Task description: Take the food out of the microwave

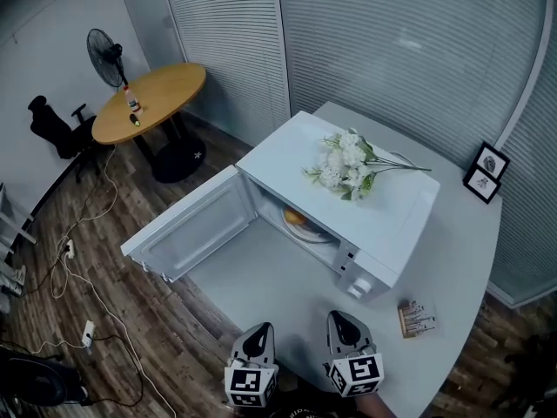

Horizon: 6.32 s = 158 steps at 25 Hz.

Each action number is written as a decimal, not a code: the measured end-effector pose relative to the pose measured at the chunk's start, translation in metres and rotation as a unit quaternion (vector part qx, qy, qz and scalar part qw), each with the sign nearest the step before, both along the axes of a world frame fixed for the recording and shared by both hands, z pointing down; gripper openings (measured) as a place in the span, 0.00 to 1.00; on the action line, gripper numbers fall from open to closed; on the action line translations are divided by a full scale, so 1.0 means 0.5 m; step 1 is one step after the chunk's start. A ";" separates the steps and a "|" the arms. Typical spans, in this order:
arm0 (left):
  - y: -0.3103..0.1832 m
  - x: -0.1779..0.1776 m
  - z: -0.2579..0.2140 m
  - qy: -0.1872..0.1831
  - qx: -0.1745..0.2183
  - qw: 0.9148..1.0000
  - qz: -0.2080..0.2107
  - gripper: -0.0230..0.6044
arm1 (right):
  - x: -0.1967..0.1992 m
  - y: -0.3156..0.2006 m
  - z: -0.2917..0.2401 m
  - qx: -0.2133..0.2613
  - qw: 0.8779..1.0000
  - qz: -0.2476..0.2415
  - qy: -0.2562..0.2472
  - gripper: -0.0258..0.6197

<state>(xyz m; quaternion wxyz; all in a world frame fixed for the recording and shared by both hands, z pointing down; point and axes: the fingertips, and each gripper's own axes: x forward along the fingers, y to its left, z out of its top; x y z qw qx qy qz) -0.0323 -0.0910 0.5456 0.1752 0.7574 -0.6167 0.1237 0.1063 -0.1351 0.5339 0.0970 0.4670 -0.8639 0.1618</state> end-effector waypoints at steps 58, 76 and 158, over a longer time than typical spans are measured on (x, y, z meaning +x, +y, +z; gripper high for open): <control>-0.294 -0.300 0.003 0.007 0.024 0.981 0.191 0.05 | -0.239 -0.464 0.036 -0.057 0.967 0.240 0.069 0.58; -0.301 -0.312 0.013 0.000 0.012 0.980 0.198 0.05 | -0.227 -0.546 0.122 -0.120 0.954 0.259 0.094 0.61; -0.076 -0.104 -0.031 0.010 0.032 0.993 0.113 0.05 | -0.116 -0.115 0.022 -0.044 0.987 0.071 0.135 0.58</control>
